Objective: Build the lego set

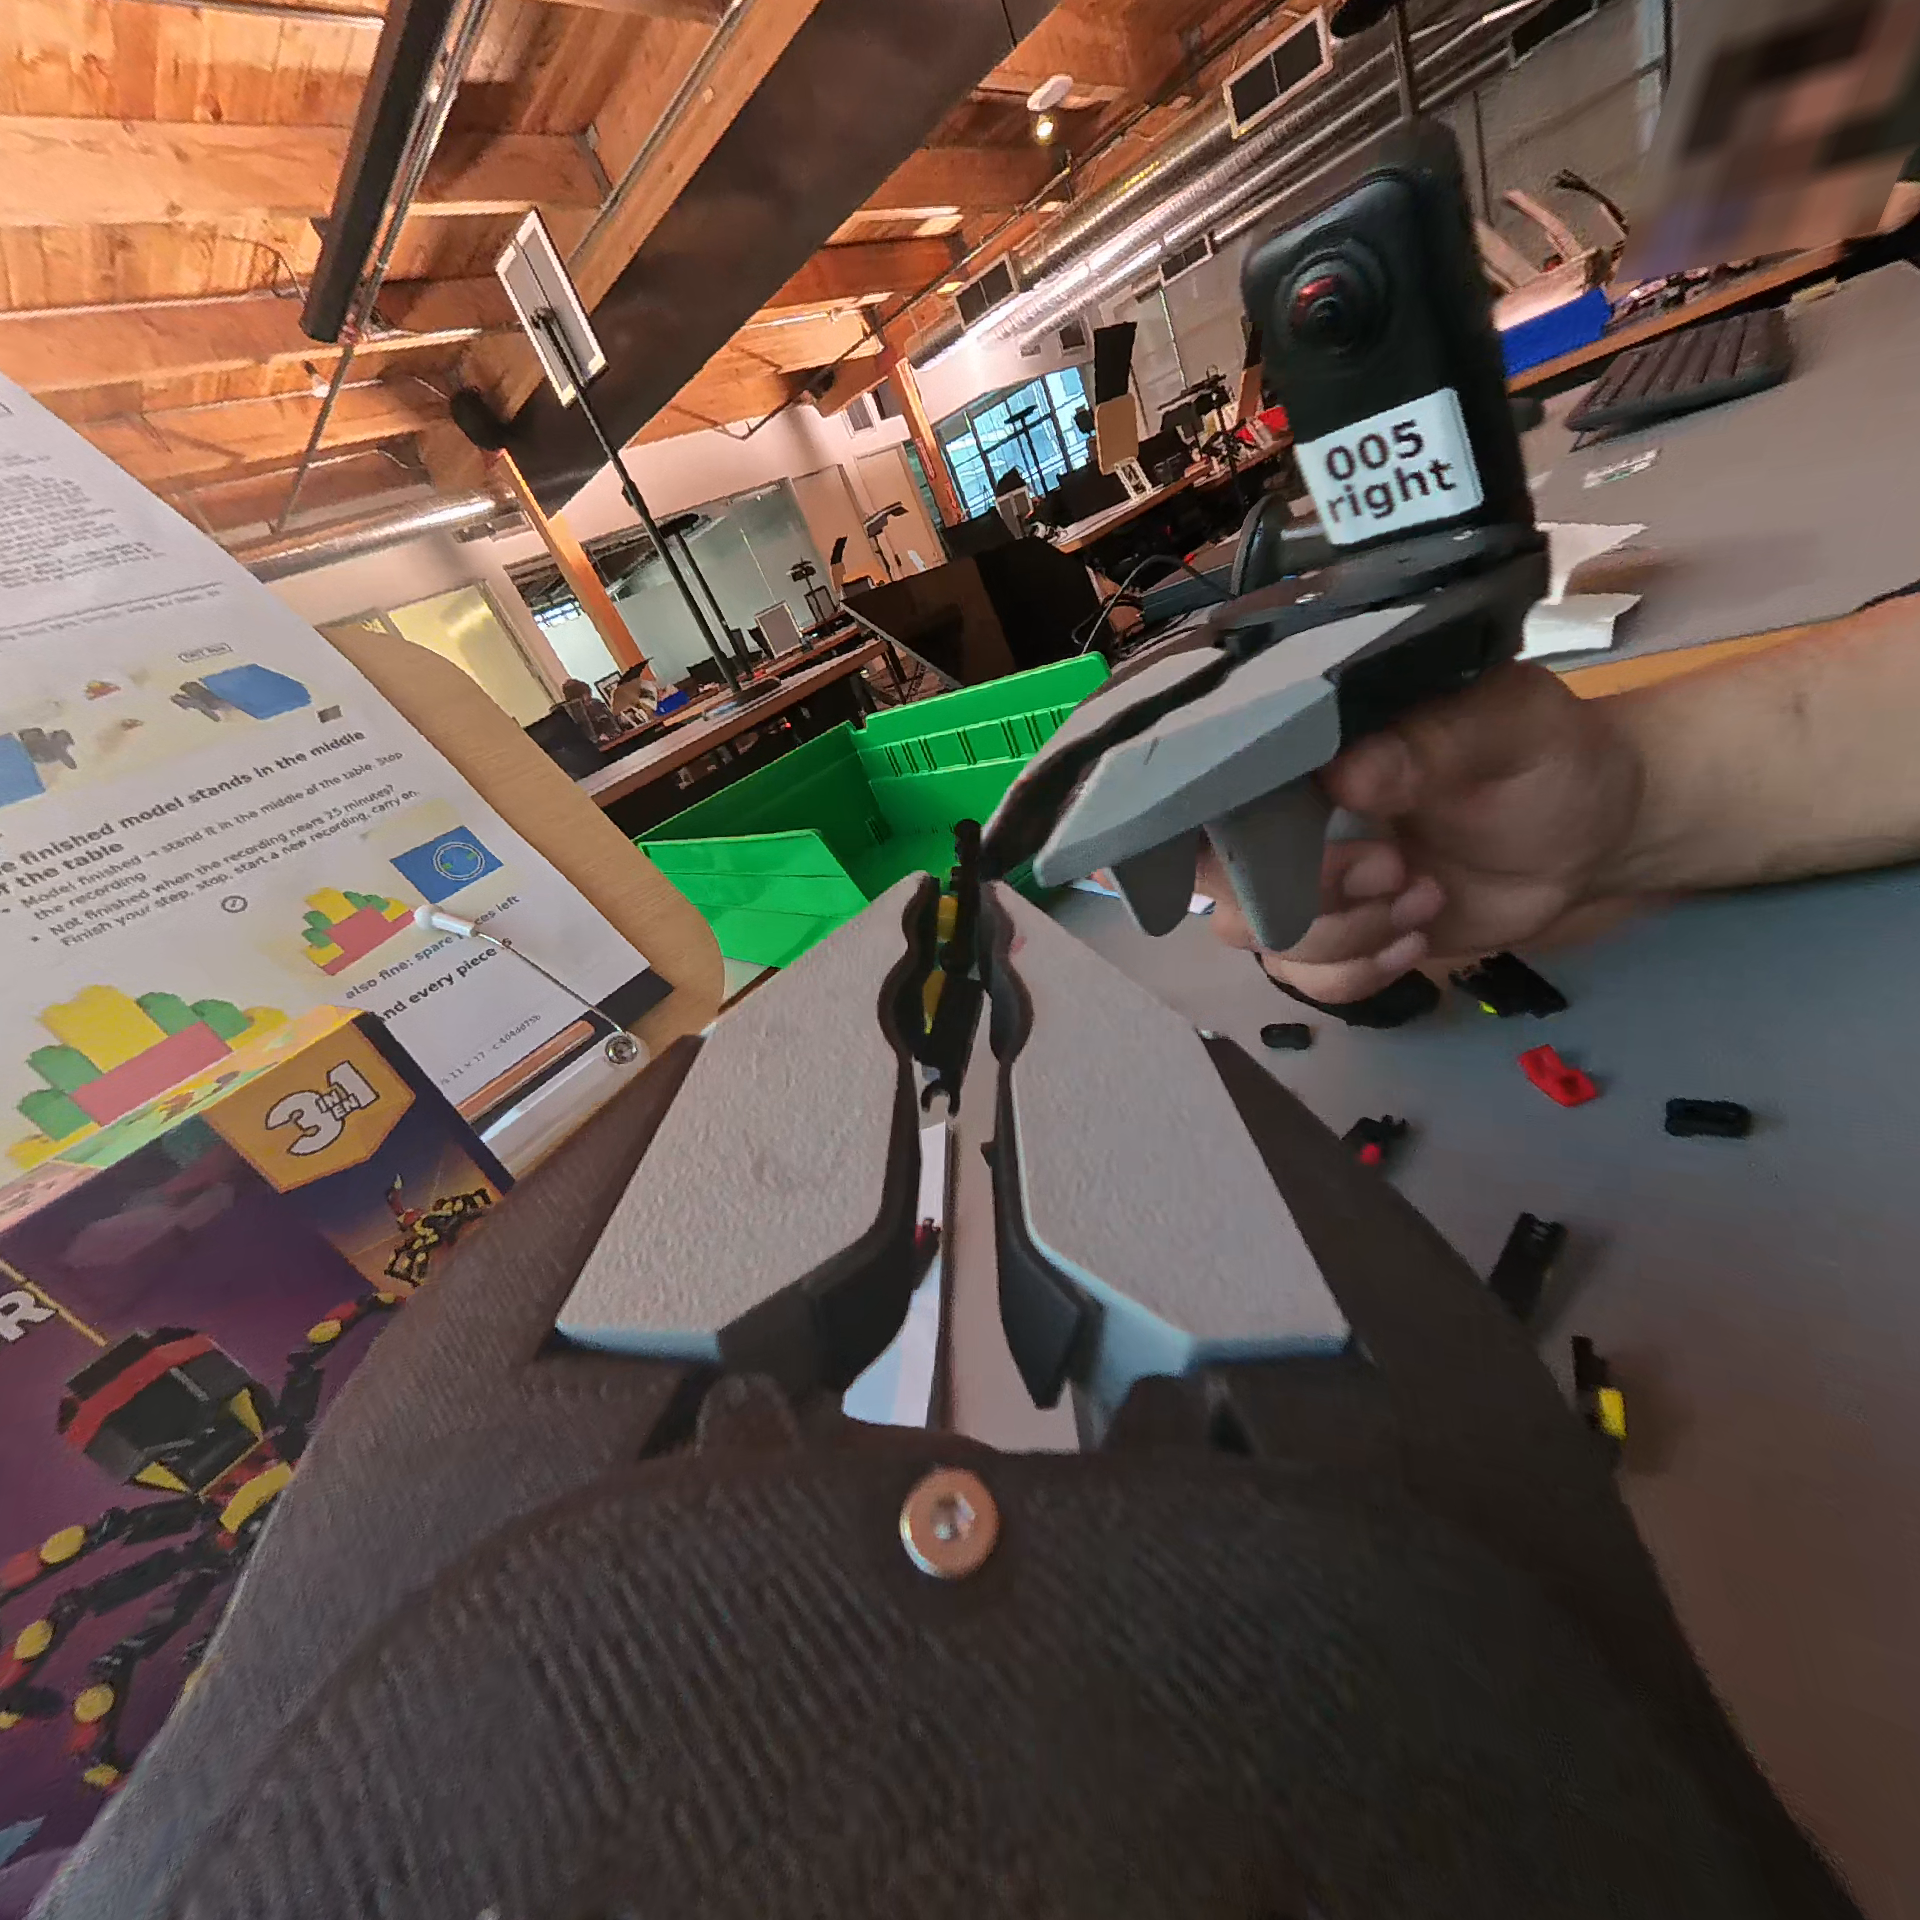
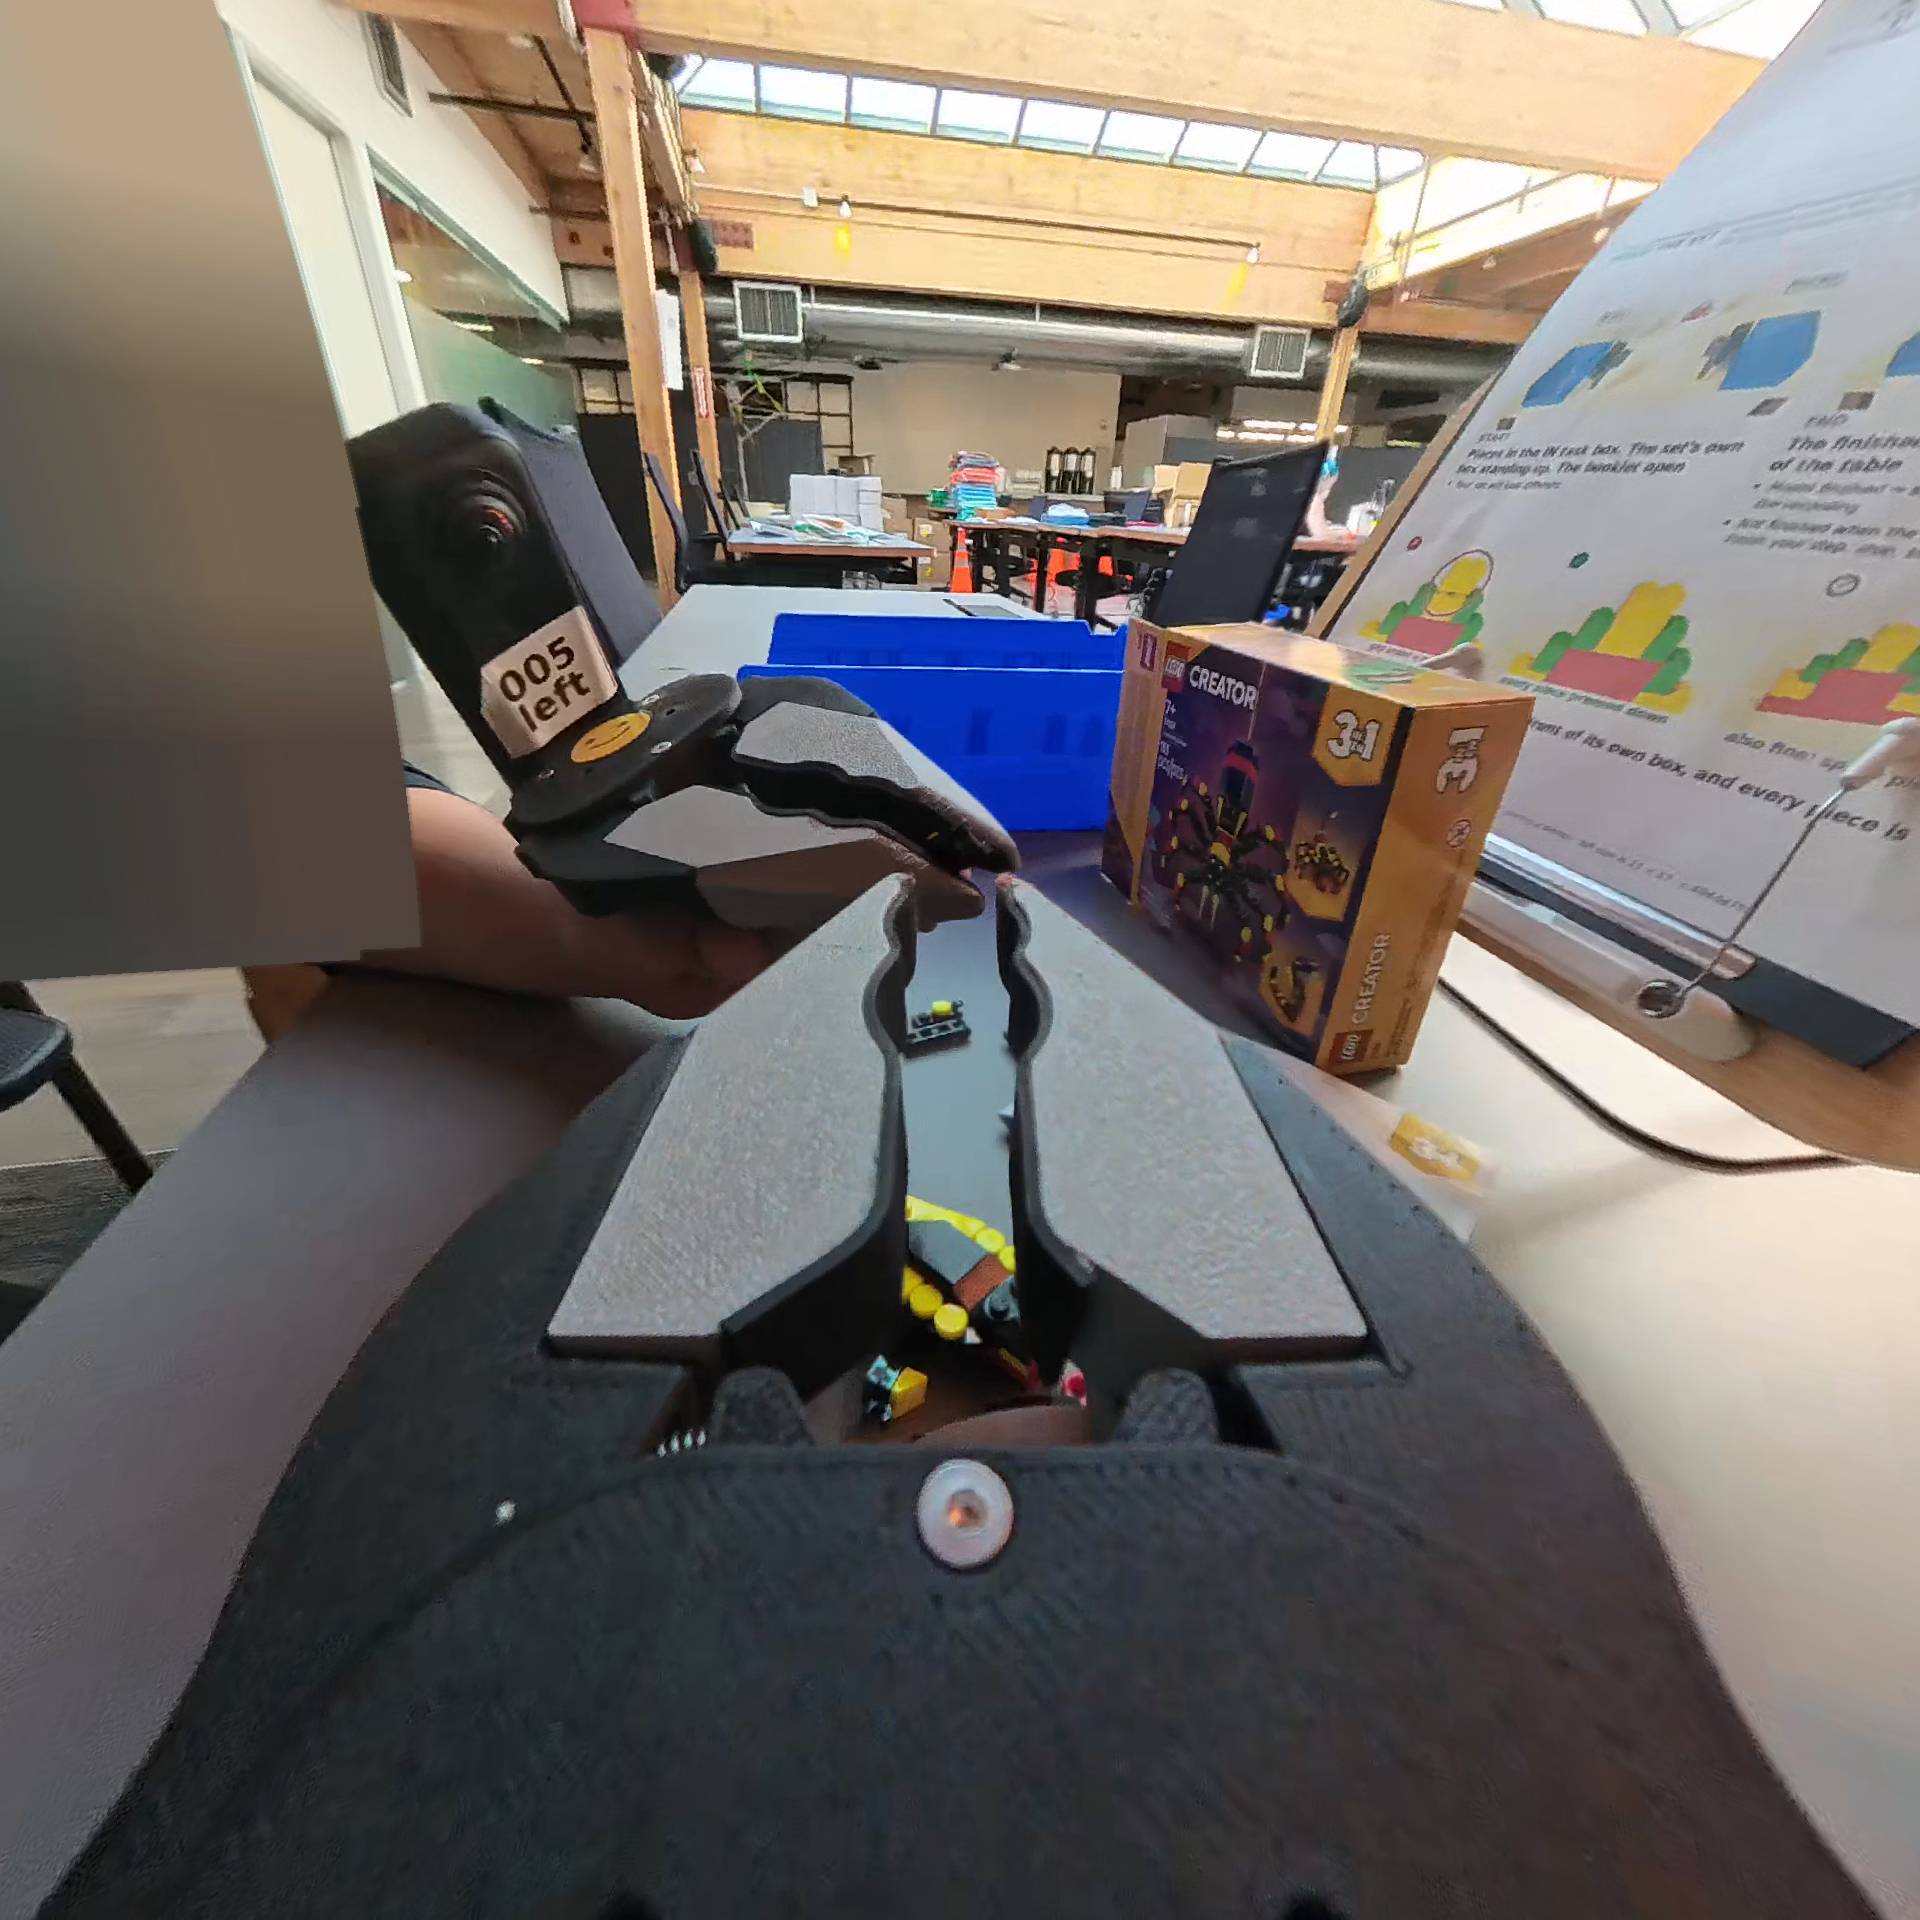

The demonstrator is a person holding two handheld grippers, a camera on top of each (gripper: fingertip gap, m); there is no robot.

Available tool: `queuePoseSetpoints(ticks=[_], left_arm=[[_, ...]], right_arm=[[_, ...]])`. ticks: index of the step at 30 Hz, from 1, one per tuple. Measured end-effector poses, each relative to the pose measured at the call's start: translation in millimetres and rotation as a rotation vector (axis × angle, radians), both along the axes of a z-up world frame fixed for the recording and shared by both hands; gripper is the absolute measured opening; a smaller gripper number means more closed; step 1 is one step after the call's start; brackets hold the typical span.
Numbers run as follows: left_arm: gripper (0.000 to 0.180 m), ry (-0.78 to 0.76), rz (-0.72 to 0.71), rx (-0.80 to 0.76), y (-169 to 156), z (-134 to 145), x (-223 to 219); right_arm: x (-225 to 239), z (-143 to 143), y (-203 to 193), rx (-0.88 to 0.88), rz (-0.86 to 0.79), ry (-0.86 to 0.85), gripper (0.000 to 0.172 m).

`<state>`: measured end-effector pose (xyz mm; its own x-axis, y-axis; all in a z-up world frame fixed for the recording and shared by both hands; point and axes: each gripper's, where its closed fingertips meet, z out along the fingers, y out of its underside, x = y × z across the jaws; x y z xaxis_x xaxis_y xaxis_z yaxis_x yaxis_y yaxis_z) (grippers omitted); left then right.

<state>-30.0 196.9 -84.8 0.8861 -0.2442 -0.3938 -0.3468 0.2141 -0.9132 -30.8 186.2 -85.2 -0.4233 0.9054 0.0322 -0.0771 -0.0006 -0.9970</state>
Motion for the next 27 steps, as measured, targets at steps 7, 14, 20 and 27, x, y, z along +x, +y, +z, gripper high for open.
queuePoseSetpoints(ticks=[7, 14, 20, 27], left_arm=[[0.004, 0.186, 0.055, 0.054, 1.1, -5.8, 3.4], [0.004, 0.311, 0.125, 0.057, 4.4, -11.6, -0.7], [0.005, 0.337, 0.169, 0.043, 6.6, -13.2, -6.7], [0.014, 0.3, 0.233, -0.004, 10.3, -15.3, -21.5]], right_arm=[[-0.4, -1.6, -4.9, -0.133, 0.092, -0.061, 0.013], [-5.8, -6.8, -0.6, -0.213, 0.091, -0.125, 0.007], [-10.0, -7.6, 3.5, -0.282, 0.079, -0.175, 0.005], [-10.6, -3.6, 22.0, -0.355, 0.014, -0.151, 0.005]])
